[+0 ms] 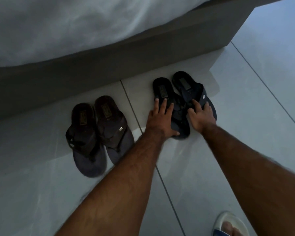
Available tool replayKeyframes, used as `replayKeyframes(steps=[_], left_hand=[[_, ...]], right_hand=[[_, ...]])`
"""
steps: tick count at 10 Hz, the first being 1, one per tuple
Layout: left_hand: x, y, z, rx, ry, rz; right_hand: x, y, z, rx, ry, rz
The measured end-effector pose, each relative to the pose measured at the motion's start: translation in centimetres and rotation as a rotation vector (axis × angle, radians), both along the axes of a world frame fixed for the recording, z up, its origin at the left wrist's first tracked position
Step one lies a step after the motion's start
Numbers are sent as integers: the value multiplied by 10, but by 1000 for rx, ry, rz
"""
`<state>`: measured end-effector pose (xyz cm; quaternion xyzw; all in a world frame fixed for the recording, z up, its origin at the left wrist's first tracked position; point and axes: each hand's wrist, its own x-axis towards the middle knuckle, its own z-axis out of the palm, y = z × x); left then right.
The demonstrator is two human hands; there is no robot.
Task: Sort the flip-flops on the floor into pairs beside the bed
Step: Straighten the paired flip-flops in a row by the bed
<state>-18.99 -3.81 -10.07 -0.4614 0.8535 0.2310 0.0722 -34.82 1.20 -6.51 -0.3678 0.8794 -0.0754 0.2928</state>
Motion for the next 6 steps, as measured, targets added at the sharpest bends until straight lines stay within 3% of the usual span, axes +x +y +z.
replayKeyframes(steps=[5,6], left_hand=[[5,20,10,57,-24,-31],[10,22,22,8,34,-1]], right_hand=[[1,26,2,80,-66,31],[4,28,11,80,29,97]])
